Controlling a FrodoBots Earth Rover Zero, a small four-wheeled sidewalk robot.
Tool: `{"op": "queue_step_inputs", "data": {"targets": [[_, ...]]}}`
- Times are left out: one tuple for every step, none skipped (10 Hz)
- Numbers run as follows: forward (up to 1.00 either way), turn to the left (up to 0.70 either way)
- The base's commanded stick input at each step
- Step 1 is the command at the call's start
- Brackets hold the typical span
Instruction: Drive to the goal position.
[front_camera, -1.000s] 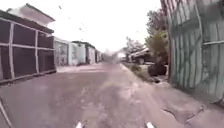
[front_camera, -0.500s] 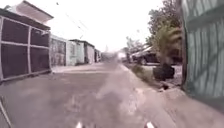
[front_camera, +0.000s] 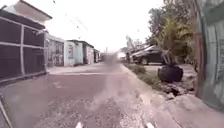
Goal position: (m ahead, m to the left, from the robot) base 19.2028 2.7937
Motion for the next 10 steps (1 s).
{"op": "queue_step_inputs", "data": {"targets": [[0.47,0.01],[0.48,0.02],[0.47,0.02],[0.46,0.01],[0.45,0.02],[0.45,0.02],[0.45,0.0],[0.44,0.0],[0.44,0.02],[0.44,0.02]]}}
